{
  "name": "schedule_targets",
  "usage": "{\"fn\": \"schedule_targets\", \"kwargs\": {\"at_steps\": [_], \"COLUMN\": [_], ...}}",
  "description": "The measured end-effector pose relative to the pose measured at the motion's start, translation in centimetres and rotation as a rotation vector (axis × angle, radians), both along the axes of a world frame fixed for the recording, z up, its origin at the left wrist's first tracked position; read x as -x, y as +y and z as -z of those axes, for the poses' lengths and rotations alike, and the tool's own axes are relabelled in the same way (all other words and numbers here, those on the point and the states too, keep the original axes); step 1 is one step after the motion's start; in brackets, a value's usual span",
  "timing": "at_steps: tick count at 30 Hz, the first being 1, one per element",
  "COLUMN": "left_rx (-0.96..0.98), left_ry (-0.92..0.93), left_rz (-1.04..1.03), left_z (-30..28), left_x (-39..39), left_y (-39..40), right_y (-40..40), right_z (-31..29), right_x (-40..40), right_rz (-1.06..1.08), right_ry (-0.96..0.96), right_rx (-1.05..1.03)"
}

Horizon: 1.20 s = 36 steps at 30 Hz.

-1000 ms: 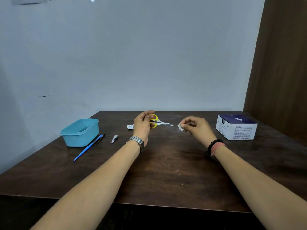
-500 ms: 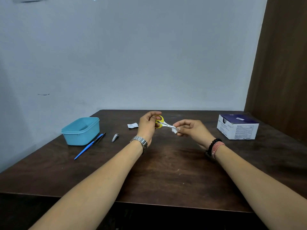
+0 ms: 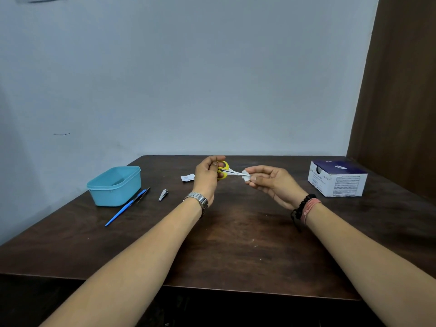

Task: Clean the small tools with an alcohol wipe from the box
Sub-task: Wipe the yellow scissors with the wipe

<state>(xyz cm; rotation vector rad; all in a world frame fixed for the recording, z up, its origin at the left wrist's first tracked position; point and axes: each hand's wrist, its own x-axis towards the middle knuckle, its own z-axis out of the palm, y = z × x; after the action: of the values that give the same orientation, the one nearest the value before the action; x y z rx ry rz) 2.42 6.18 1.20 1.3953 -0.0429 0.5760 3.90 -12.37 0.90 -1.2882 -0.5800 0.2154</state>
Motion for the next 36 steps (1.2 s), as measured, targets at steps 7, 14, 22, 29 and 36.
{"fn": "schedule_targets", "kwargs": {"at_steps": [7, 14, 22, 29, 36], "left_rx": [-0.05, 0.002, -0.067, -0.28, -0.336], "left_ry": [-0.008, -0.025, -0.051, -0.107, -0.003], "left_rz": [0.005, -0.056, -0.057, 0.029, 0.032], "left_z": [0.3, 0.2, 0.2, 0.4, 0.5], "left_x": [-0.1, -0.2, 0.1, 0.8, 0.5], "left_y": [-0.3, 0.3, -0.3, -0.8, -0.2], "right_y": [0.3, -0.1, 0.1, -0.1, -0.8], "right_z": [0.3, -0.2, 0.1, 0.2, 0.1], "right_x": [0.2, 0.1, 0.2, -0.3, -1.1], "right_rz": [-0.01, -0.029, 0.116, 0.329, 0.423], "right_ry": [0.013, 0.046, -0.064, -0.109, -0.071], "right_rx": [0.019, -0.058, -0.082, -0.009, -0.035]}}
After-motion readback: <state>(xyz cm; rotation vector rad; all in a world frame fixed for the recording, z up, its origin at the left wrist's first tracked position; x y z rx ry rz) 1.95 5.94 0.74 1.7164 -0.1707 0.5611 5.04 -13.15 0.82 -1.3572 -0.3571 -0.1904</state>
